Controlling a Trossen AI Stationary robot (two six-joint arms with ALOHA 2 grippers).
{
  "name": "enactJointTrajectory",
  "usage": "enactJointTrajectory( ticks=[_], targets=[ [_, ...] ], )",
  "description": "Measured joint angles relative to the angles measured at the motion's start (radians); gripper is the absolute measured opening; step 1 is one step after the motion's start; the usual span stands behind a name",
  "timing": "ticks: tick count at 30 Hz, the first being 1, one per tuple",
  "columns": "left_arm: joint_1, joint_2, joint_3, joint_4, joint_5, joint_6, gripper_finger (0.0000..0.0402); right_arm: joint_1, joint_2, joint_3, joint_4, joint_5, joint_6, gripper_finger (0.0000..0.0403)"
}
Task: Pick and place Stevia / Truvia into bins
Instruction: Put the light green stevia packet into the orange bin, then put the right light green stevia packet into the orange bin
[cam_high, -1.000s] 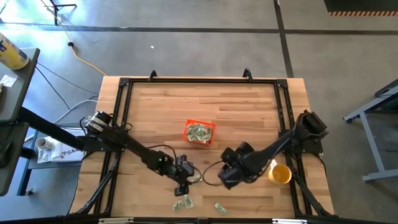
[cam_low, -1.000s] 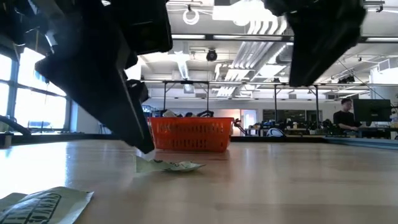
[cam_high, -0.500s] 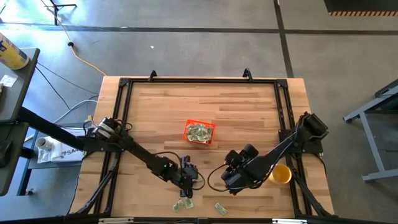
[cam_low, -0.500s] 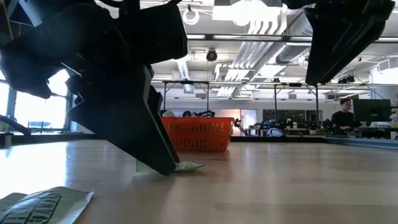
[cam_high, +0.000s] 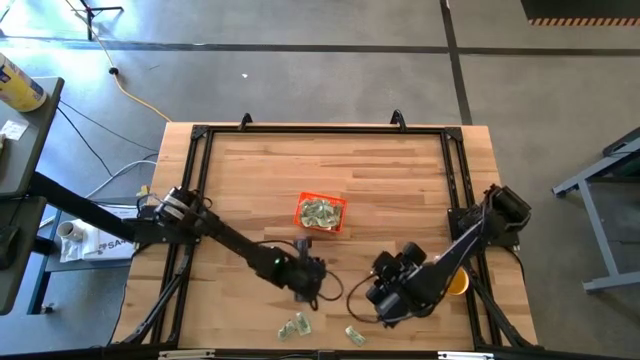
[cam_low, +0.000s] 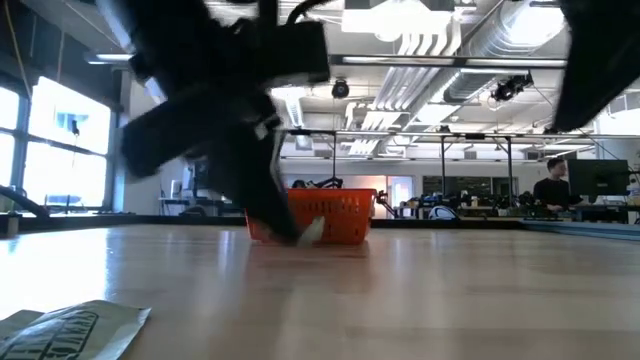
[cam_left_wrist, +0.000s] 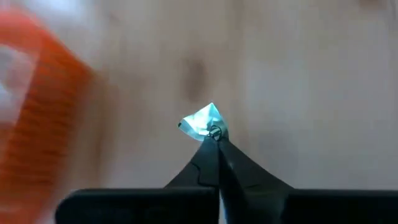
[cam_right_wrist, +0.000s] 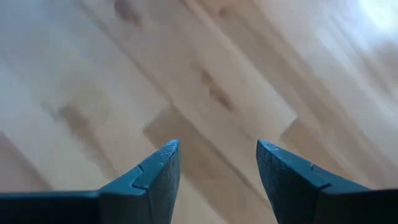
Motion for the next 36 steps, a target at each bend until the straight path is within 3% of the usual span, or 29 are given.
enactJointTrajectory(
  ticks=[5,10,15,19,22,29,32,36],
  targets=[
    [0.095,-0.008,0.175,-0.277,-0.12,0.076,0.0065,0.062,0.001,0.0,-0.018,-0.032,0.045,0.0182],
    [0.254,-0.009,0.255,-0.304,-0.129,0.232,0.0046,0.09,0.001,0.0,-0.022,-0.031,0.046,0.0164],
    [0.438,-0.009,0.247,-0.309,0.092,0.323,0.0025,0.093,0.001,0.0,-0.016,-0.064,0.066,0.0159],
    [0.527,-0.009,0.235,-0.342,0.325,0.221,0.0066,0.106,0.001,0.0,-0.007,-0.069,0.078,0.0165],
    [0.535,-0.027,0.235,-0.393,0.386,0.141,0.012,0.113,0.003,0.0,-0.007,-0.065,0.077,0.0171],
    [0.46,-0.161,0.235,-0.451,0.36,0.093,0.023,0.097,0.008,0.0,0.016,0.012,-0.004,0.0181],
    [0.408,-0.241,0.237,-0.459,0.314,0.091,0.0255,0.083,0.018,0.0,0.1,0.035,-0.123,0.0181],
    [0.337,-0.322,0.237,-0.544,0.263,0.075,0.0264,0.074,0.061,0.0,0.348,-0.079,-0.395,0.0182]
  ],
)
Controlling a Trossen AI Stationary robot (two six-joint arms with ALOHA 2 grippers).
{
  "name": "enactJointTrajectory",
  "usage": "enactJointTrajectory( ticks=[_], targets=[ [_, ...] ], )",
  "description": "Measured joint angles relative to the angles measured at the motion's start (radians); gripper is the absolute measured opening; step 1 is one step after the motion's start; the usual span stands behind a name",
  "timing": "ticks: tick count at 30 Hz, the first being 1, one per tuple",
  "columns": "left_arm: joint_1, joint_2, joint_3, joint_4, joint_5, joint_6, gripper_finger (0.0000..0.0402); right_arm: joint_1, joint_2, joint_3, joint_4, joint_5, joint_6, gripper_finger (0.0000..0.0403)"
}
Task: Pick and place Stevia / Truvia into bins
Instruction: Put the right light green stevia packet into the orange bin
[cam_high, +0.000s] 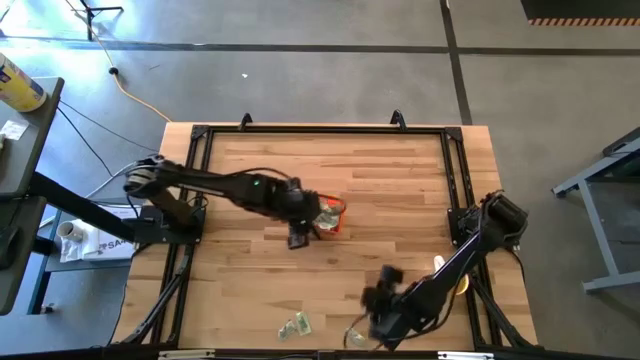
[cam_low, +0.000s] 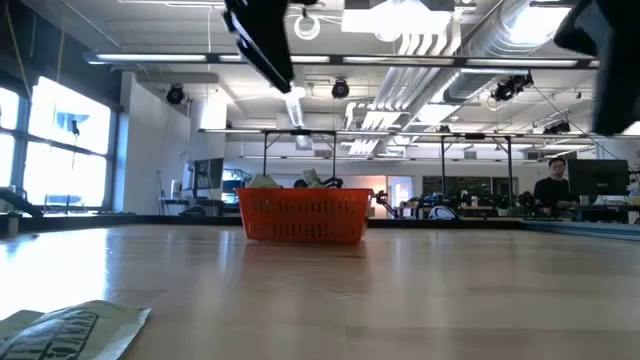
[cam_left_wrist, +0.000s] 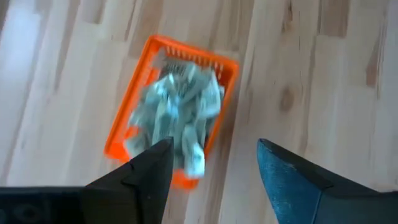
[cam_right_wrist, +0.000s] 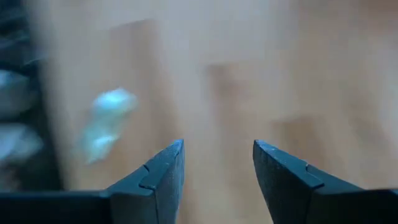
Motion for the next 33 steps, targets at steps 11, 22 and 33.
enactJointTrajectory(
  ticks=[11,22,33],
  targets=[
    [-0.193,-0.029,-0.001,-0.218,-0.194,-0.208,0.0236,-0.003,0.179,0.0,0.411,-0.197,-0.211,0.0182],
    [-0.324,-0.029,-0.001,-0.237,-0.277,-0.314,0.0232,0.009,0.197,0.0,0.482,-0.166,-0.213,0.0185],
    [-0.327,-0.029,-0.001,-0.292,-0.295,-0.351,0.0232,0.012,0.277,0.006,0.478,-0.088,-0.216,0.0186]
  ],
)
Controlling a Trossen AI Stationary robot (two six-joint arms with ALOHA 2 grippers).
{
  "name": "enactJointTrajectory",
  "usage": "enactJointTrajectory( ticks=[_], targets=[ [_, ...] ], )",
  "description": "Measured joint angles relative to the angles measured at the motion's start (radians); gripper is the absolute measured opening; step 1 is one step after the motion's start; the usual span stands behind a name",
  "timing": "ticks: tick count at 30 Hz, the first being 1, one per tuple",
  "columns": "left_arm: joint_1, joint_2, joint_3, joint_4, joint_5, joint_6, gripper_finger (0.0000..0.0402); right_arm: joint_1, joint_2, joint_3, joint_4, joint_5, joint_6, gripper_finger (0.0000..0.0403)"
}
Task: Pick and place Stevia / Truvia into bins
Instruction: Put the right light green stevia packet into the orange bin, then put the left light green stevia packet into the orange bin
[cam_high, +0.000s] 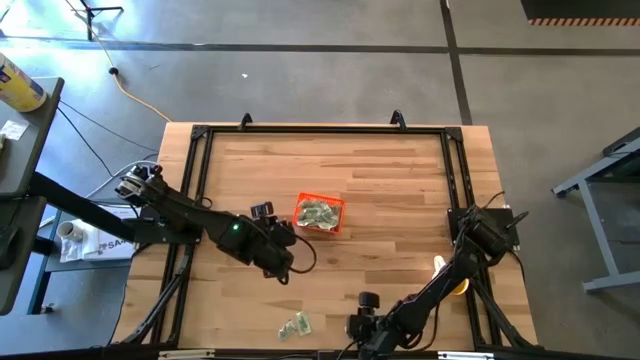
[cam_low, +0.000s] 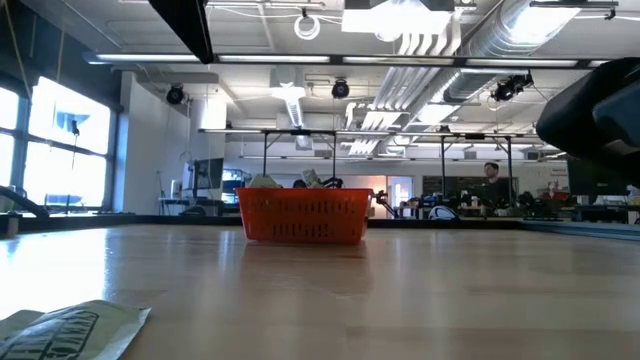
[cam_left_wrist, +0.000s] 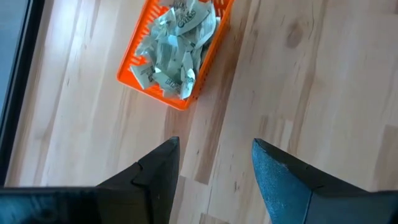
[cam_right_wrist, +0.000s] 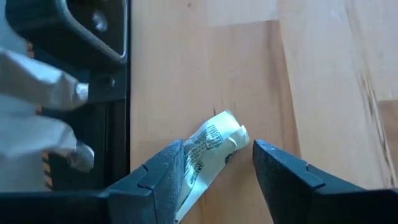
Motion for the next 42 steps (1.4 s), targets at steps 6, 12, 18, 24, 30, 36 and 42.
enactJointTrajectory(
  ticks=[6,12,18,24,30,36,42],
  targets=[
    [0.0,0.0,0.0,-0.008,0.0,-0.019,0.0232,-0.066,0.002,-0.001,-0.15,0.062,0.186,0.0162],
    [0.0,0.0,0.0,-0.037,0.001,-0.053,0.0232,-0.173,-0.003,-0.003,-0.19,0.109,0.229,0.0086],
    [-0.025,-0.008,-0.065,-0.103,0.002,-0.164,0.0232,-0.28,-0.075,-0.015,-0.257,0.202,0.222,0.0008],
    [-0.13,-0.023,-0.228,-0.11,0.063,-0.355,0.0232,-0.37,-0.23,-0.009,-0.336,0.355,0.19,0.0003],
    [-0.226,-0.034,-0.365,-0.011,0.153,-0.517,0.0232,-0.541,-0.311,-0.008,-0.306,0.267,0.013,0.0002],
    [-0.243,-0.036,-0.431,0.237,0.268,-0.478,0.0232,-0.683,-0.284,-0.008,-0.159,-0.014,-0.18,0.0032],
    [-0.242,-0.036,-0.504,0.567,0.344,-0.375,0.0232,-0.735,-0.283,-0.008,-0.173,-0.037,-0.199,0.0129]
  ],
)
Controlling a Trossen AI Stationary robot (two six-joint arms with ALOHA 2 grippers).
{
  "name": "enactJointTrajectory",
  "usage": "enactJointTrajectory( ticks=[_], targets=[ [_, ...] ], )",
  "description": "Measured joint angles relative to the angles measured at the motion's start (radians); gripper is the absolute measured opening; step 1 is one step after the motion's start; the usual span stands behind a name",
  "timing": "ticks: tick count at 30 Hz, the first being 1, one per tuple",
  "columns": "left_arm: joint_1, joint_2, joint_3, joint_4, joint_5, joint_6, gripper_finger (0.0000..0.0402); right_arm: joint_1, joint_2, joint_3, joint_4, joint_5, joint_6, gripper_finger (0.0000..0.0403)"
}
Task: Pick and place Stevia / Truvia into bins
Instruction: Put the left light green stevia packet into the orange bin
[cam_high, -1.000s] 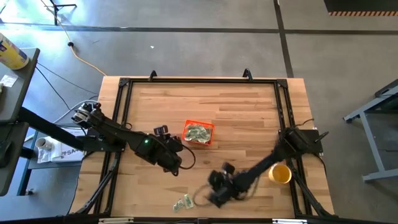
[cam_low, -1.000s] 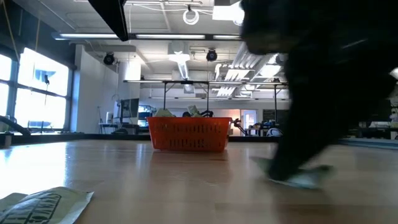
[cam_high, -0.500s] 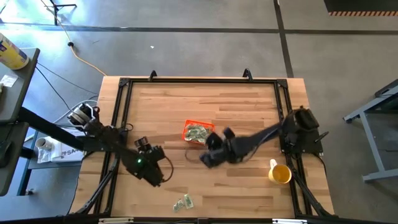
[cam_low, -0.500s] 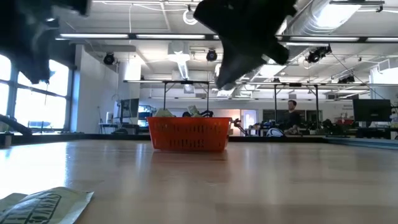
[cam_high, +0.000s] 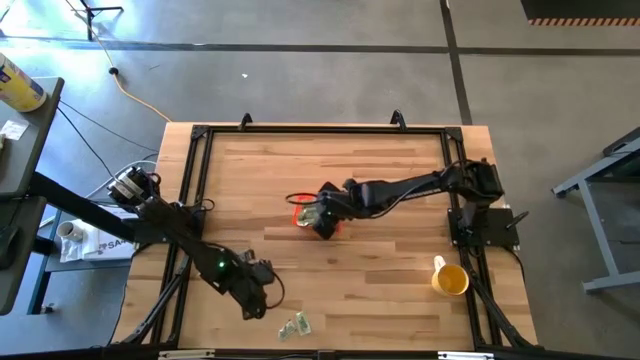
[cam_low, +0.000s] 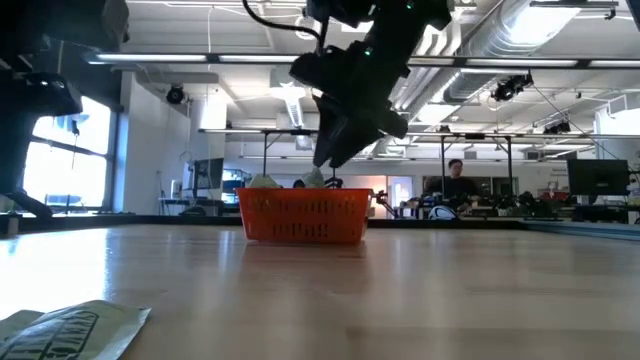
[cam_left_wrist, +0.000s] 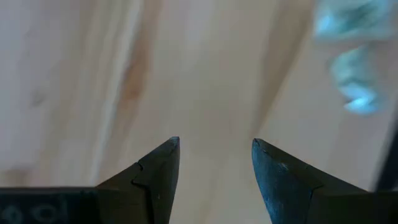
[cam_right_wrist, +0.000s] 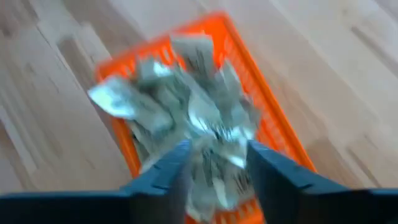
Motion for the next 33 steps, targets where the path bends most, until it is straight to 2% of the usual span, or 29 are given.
enactJointTrajectory(
  ticks=[5,10,15,25,33],
  targets=[
    [0.0,0.009,-0.025,0.175,-0.006,-0.015,0.0232,0.039,-0.01,0.0,-0.09,-0.044,-0.03,0.0227],
    [0.0,0.074,-0.025,0.299,-0.026,-0.062,0.0232,0.172,-0.025,0.0,-0.178,0.098,-0.046,0.0283],
    [0.0,0.16,0.006,0.42,-0.01,-0.124,0.0232,0.273,-0.025,0.001,-0.314,0.169,0.054,0.0291],
    [-0.014,0.286,0.2,0.329,-0.028,-0.148,0.0232,0.385,-0.025,0.001,-0.428,0.336,0.215,0.0291],
    [-0.047,0.383,0.289,0.257,0.009,-0.206,0.0232,0.389,-0.025,0.002,-0.459,0.407,0.254,0.0291]
  ],
)
